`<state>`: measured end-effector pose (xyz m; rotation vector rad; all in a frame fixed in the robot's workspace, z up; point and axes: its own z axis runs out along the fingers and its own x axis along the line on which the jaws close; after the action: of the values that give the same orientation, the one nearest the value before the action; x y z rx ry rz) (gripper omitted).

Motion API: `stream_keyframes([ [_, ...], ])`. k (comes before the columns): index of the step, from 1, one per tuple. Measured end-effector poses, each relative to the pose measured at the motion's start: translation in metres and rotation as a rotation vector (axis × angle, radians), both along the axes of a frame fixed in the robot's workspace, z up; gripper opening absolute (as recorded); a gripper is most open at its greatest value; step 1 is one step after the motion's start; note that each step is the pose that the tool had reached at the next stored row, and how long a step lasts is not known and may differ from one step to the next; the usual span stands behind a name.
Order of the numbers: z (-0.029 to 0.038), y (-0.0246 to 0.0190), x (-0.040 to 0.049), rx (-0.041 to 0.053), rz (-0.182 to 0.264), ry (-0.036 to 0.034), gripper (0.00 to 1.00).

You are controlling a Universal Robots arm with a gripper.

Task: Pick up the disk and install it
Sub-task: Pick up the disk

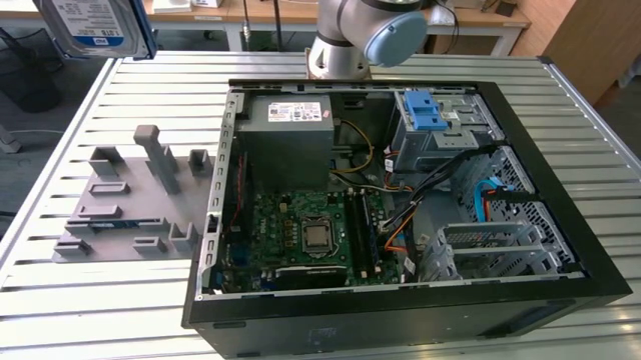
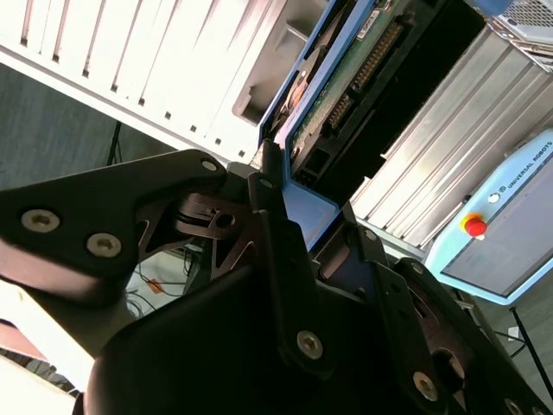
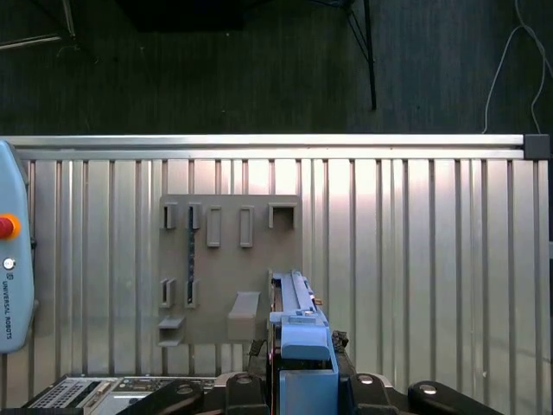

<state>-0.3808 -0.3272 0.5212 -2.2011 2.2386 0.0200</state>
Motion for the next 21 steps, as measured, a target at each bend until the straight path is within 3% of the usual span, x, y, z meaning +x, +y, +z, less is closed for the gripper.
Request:
stream_keyframes([
  [13, -0.0005, -0.0225, 0.0072, -0.0001, 0.000, 0.0000, 0.36],
  [21, -0.0012, -0.0307, 0.0188, -0.0001, 0.000, 0.0000, 0.36],
])
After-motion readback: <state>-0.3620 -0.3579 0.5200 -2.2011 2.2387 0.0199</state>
